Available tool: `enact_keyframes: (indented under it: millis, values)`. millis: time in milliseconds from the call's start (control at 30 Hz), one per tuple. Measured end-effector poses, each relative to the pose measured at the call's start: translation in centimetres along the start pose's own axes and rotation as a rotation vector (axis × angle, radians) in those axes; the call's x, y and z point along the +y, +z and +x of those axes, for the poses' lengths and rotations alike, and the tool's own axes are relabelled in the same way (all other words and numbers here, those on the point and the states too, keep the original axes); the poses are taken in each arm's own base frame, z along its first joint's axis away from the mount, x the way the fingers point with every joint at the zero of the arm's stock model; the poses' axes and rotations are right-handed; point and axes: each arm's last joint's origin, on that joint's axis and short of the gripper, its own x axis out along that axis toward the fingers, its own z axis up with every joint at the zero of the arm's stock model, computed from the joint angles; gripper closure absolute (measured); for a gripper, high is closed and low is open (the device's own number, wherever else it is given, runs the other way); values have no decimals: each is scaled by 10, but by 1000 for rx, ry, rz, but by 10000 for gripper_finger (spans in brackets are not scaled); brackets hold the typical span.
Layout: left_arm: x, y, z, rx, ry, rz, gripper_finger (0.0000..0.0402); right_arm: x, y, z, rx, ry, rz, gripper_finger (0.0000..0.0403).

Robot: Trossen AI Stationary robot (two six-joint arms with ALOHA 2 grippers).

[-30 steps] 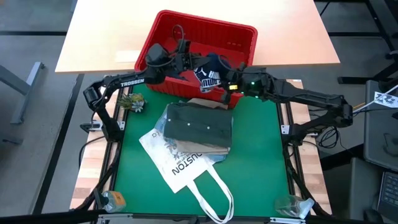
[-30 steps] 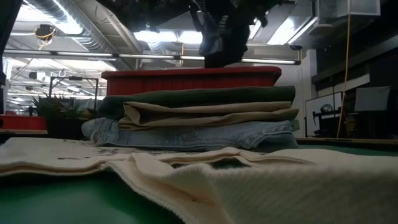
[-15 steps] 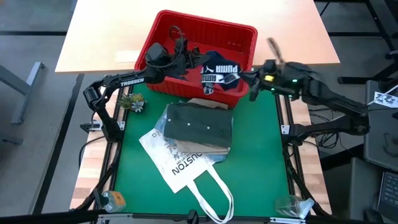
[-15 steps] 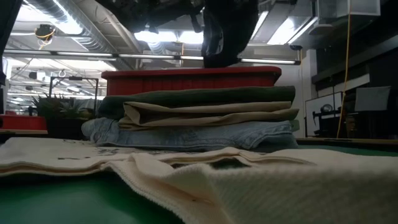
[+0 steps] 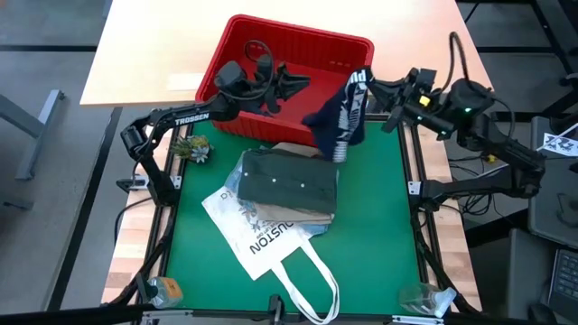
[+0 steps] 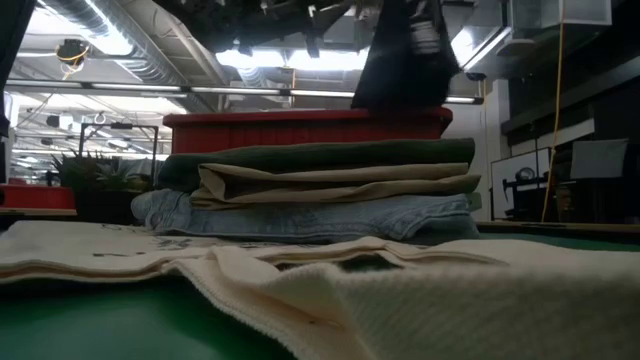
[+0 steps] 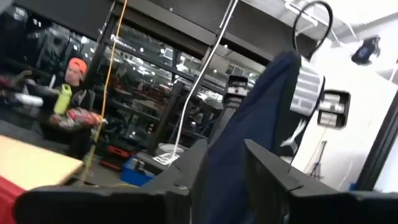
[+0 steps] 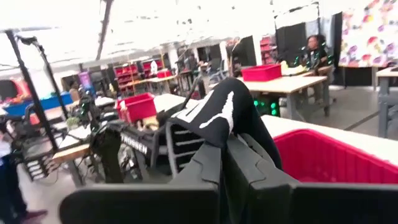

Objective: Fold Laundry from Bin
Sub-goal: Fold the dark blue boxers

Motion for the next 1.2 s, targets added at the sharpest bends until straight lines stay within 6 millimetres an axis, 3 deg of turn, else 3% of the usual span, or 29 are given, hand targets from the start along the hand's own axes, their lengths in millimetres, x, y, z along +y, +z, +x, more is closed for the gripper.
enact_keyframes:
  millis: [233, 500, 700, 800, 967, 1067, 1200]
  values:
    - [-9, -8, 6, 34, -48, 82, 294, -1, 14, -4, -54, -83, -45, 398]
    - [-61, -48, 34, 150, -245, 198, 296, -1, 12, -3, -39, -95, -69, 398]
    - [-101, -70, 48, 115, -261, 337, 296, -1, 9, 0, -14, -100, -76, 398]
    - [-119, -81, 54, 88, -183, 377, 296, -2, 7, 4, -10, -124, -77, 398]
    - [-148, -101, 60, 73, 102, 528, 296, -1, 2, 13, 2, -128, -80, 398]
    - [-161, -111, 59, 109, 262, 652, 296, 0, -1, 21, 7, -129, -81, 398]
    - [-173, -122, 57, 171, 403, 690, 296, 1, -7, 30, 23, -131, -85, 398]
